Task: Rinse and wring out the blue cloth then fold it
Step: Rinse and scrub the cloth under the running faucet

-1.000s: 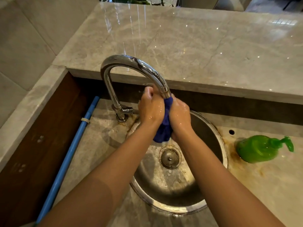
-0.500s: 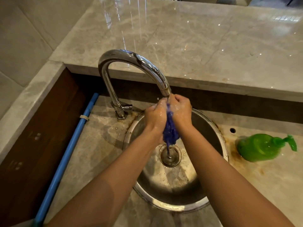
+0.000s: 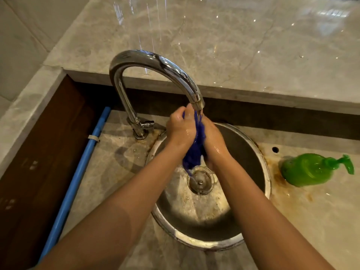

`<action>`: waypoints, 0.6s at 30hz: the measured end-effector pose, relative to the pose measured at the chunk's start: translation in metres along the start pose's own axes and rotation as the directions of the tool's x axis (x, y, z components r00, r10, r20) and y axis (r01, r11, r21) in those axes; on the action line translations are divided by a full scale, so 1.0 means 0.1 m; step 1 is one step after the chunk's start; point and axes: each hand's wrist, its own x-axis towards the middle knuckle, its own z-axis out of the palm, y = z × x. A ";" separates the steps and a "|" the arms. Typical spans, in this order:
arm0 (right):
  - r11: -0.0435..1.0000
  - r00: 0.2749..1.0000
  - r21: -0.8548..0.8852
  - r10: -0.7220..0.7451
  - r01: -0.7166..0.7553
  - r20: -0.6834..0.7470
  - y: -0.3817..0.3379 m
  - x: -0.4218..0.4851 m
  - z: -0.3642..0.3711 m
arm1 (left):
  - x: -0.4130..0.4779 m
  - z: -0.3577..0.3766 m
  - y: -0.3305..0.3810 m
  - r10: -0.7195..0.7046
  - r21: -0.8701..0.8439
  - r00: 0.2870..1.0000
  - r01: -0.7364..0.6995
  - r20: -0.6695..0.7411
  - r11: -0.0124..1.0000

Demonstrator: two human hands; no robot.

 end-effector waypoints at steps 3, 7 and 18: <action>0.985 0.992 0.174 0.028 -0.006 -0.125 -0.01 -0.11 0.08 | 0.18 0.06 -0.02 0.101 0.200 0.990 -0.081 -0.095 0.976; 0.967 0.933 -0.102 -0.252 0.233 -0.256 -0.17 -0.10 0.08 | 0.21 0.09 -0.11 -0.175 -0.264 0.985 0.168 -0.005 0.950; 0.945 0.989 -0.306 0.075 -0.111 -0.129 -0.14 0.32 -0.12 | -0.08 0.22 -0.14 -0.335 -0.346 0.942 0.319 0.017 0.882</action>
